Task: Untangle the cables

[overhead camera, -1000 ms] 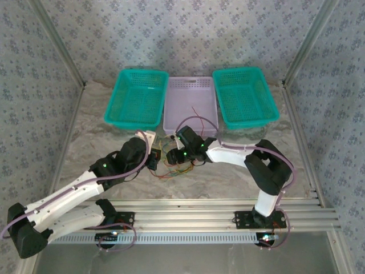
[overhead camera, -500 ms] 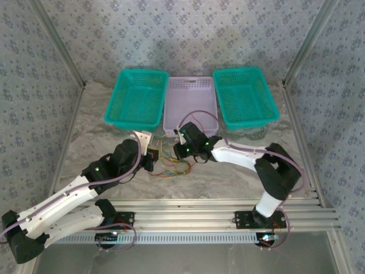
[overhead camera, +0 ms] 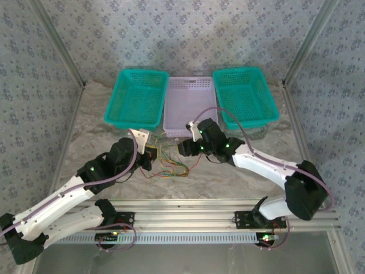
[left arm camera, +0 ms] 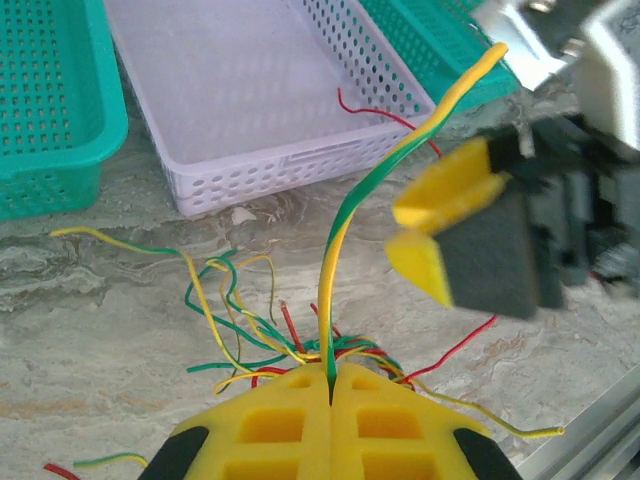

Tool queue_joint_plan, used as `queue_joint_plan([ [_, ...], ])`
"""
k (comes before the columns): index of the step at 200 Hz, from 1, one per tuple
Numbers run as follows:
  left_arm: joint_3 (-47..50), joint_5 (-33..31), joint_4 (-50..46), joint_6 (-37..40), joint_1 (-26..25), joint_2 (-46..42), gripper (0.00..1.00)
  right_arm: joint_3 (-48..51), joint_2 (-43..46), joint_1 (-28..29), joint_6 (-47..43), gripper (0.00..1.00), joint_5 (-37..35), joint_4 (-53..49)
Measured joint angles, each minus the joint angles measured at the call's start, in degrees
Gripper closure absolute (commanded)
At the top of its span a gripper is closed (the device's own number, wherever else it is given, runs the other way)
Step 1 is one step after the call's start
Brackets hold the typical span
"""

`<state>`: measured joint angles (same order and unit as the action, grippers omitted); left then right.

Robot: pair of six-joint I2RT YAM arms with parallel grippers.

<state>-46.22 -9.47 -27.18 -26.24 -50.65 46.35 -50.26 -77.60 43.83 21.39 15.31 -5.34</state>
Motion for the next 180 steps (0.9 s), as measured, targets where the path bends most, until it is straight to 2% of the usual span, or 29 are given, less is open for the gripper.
queue_joint_plan([
  [26, -0.2, -2.0, 0.4, -2.5, 0.0, 2.3, 1.00, 5.9, 8.7, 0.8, 0.0, 0.35, 3.8, 0.6],
  [65, -3.5, -3.4, 0.4, -7.2, 0.0, 7.5, 1.00, 12.8, 20.7, 2.9, -0.8, 0.33, 3.8, 1.3],
  [93, -4.7, -3.9, 0.5, -10.6, 0.0, 8.7, 1.00, 16.6, 26.6, 8.2, -1.4, 0.32, 2.5, 1.3],
  [128, -4.7, -4.3, 0.7, -14.4, 0.0, 9.2, 1.00, 17.7, 22.8, 12.9, -1.0, 0.35, 0.6, 4.3],
  [180, -4.7, -4.5, 1.0, -18.9, 0.0, 9.7, 1.00, 17.4, 8.6, 15.0, 0.2, 0.38, -7.4, 7.9],
])
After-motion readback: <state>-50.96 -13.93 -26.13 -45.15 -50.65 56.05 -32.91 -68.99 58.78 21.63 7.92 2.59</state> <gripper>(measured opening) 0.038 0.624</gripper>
